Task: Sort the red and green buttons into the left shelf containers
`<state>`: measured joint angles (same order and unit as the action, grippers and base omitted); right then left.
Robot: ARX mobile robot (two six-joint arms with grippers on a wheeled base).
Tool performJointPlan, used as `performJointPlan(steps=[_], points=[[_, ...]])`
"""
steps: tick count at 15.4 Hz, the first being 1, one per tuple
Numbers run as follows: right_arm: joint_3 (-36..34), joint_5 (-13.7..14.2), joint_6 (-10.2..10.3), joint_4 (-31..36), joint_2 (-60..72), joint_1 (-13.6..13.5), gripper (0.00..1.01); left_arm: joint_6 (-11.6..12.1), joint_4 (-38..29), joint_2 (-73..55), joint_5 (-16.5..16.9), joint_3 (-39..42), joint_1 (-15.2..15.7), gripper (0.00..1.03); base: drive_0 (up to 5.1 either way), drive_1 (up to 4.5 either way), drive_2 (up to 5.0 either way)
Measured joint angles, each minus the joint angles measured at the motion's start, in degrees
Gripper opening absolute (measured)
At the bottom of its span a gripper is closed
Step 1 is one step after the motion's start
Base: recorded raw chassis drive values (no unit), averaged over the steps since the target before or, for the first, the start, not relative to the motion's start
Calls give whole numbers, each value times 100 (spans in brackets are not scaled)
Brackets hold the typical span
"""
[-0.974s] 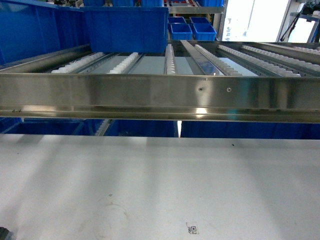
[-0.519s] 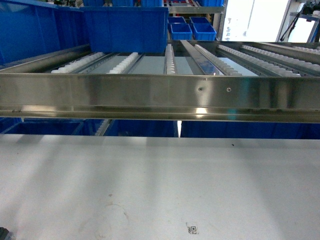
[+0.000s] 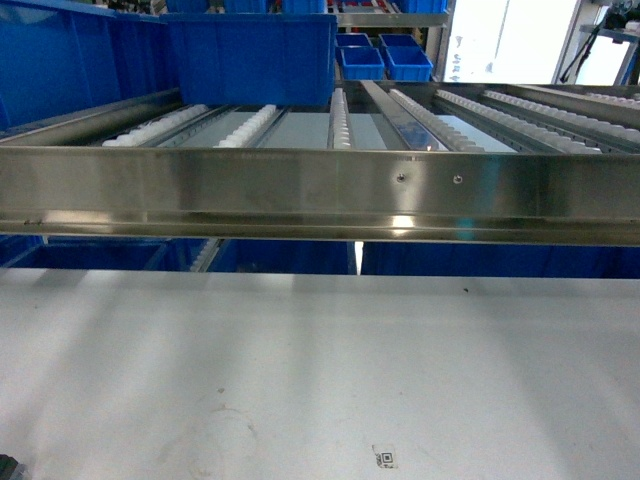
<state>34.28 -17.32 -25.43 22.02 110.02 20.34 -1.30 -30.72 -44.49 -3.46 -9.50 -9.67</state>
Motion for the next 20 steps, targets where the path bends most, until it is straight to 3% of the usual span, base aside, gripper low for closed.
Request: performJointPlan(steps=[4,8,11,17,20], points=[[-608,-188,258,632,-474,79,27,0,-4,0,0,0,0,98,0,0,0],[-1615,-654,1115,1613,-2848,109,27,0,-2,0,0,0,2,98,0,0,0],[-2437,-905,1808,485,-5259,319,27,0,-2,0,0,0,2,98,0,0,0],[-2594,-1029,1956,-352,-6675,363,27,0,-4,0,0,0,0,98,0,0,0],[-2802,-1080,1987,-1143,-7949,164,27,0,2,0,0,0,2,98,0,0,0]])
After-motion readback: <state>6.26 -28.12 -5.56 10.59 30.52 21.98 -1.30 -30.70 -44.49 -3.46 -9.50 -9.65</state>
